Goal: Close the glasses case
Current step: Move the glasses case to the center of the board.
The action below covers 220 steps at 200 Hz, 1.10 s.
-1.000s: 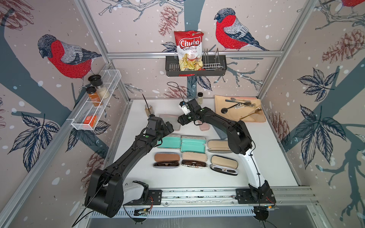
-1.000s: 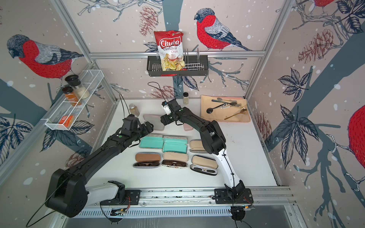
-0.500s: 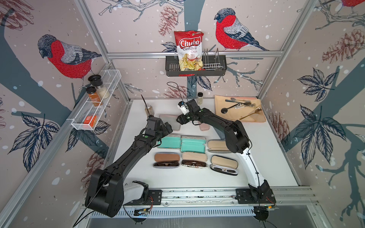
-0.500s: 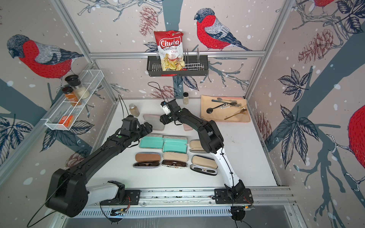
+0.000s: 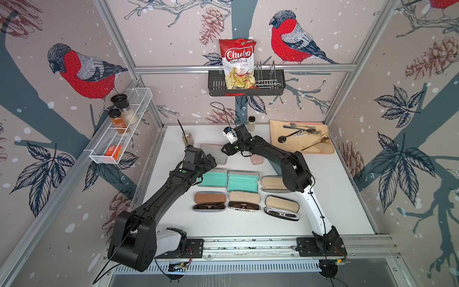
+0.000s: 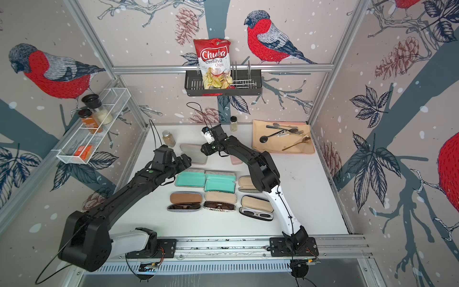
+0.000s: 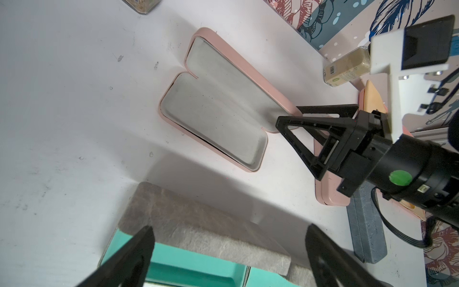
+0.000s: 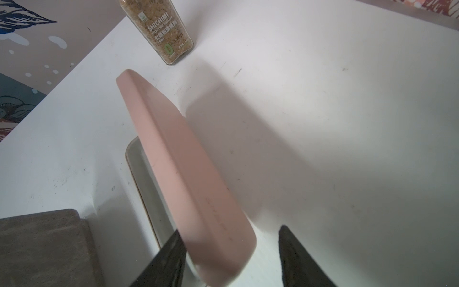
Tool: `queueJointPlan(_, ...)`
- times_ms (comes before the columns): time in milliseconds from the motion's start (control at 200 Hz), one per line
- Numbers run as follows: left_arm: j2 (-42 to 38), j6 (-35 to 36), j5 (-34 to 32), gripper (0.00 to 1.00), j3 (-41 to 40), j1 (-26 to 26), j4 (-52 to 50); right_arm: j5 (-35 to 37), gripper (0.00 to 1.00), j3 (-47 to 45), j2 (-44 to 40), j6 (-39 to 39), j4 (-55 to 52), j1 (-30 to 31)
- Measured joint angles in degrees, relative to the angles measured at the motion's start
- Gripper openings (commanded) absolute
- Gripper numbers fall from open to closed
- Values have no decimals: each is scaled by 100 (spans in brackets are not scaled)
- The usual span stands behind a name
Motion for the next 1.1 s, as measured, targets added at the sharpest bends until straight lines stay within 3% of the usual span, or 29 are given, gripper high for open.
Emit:
queueJointPlan(740,160,-2,151,94,0,42,28,-17,13,98,120,22,-96,-17)
queueJointPlan(1101,151,-4,173,94,-13,44,39,380,9,-225,-186,42,-127,-120)
